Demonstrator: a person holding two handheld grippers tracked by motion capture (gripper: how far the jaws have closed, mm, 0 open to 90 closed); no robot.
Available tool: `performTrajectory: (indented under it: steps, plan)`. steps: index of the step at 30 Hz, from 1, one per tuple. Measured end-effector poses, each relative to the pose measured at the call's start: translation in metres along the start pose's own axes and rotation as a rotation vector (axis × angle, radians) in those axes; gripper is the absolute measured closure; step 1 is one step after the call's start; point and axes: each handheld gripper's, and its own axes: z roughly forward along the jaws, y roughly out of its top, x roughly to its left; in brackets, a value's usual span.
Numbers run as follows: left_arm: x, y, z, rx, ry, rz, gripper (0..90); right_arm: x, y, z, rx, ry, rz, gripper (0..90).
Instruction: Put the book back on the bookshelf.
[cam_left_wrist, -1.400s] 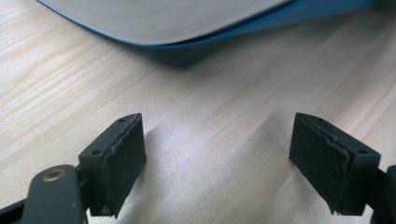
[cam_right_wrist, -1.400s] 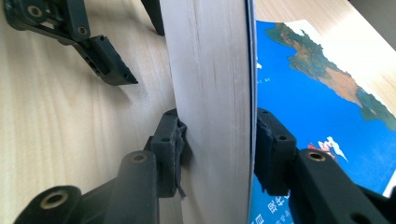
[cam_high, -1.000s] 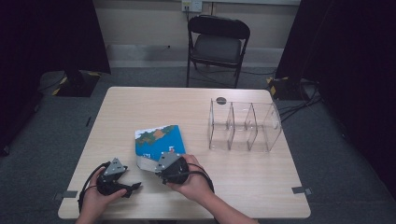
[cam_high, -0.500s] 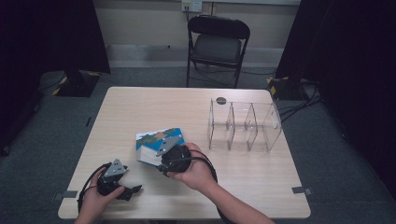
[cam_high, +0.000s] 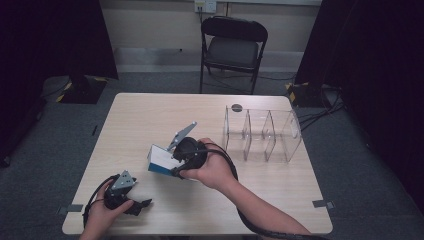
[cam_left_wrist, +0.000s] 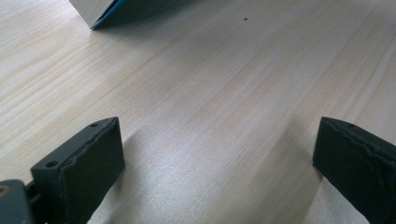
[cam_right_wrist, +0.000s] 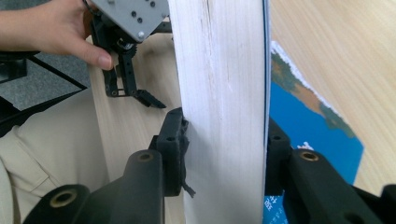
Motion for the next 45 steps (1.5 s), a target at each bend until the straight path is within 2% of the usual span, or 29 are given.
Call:
performTrajectory:
  steps: [3, 9, 12, 15, 16, 20, 22, 26, 28, 30, 36, 38, 41, 45]
  plan:
    - [-0.001, 0.000, 0.001, -0.002, -0.008, -0.015, 0.6, 0.000, 0.002, 0.001, 0.002, 0.004, 0.010, 61.7]
    - [-0.001, 0.000, 0.001, 0.001, -0.006, -0.009, 0.0, 0.001, -0.001, 0.000, 0.006, 0.012, -0.004, 61.8]
    - [-0.001, 0.000, 0.001, 0.001, -0.007, -0.009, 0.0, 0.003, 0.000, -0.010, 0.011, 0.034, 0.028, 62.0]
    - [0.000, 0.001, 0.001, 0.007, -0.009, -0.008, 0.0, 0.002, 0.001, -0.016, 0.021, 0.055, 0.035, 62.0]
    - [-0.001, 0.001, 0.001, 0.005, -0.012, -0.021, 0.0, 0.002, 0.002, -0.018, 0.021, 0.059, 0.046, 61.9]
    - [-0.001, 0.001, 0.002, 0.003, -0.010, -0.022, 0.0, -0.007, 0.012, -0.020, 0.029, 0.065, 0.080, 61.9]
    - [0.000, 0.002, 0.002, 0.006, -0.007, -0.008, 0.0, -0.012, 0.023, -0.017, 0.052, 0.078, 0.102, 61.9]
    - [0.002, 0.002, 0.002, 0.005, -0.006, 0.005, 0.0, -0.021, 0.033, -0.017, 0.060, 0.090, 0.126, 61.9]
    - [0.002, 0.002, 0.002, 0.007, -0.008, 0.007, 0.0, -0.023, 0.035, -0.017, 0.063, 0.089, 0.128, 61.8]
    - [0.001, 0.002, 0.003, 0.004, -0.014, -0.008, 0.0, -0.024, 0.036, -0.017, 0.061, 0.091, 0.130, 61.8]
    - [0.001, 0.002, 0.002, 0.006, -0.011, -0.004, 0.0, -0.024, 0.038, -0.017, 0.070, 0.085, 0.127, 61.8]
    - [0.002, 0.003, 0.002, 0.009, -0.007, 0.008, 0.0, -0.022, 0.039, -0.016, 0.077, 0.082, 0.118, 62.0]
    - [0.002, 0.003, 0.002, 0.008, -0.007, 0.006, 0.0, -0.020, 0.038, -0.016, 0.096, 0.089, 0.113, 62.0]
    - [0.001, 0.002, 0.003, 0.001, -0.014, -0.012, 0.0, -0.015, 0.035, -0.020, 0.113, 0.103, 0.121, 62.0]
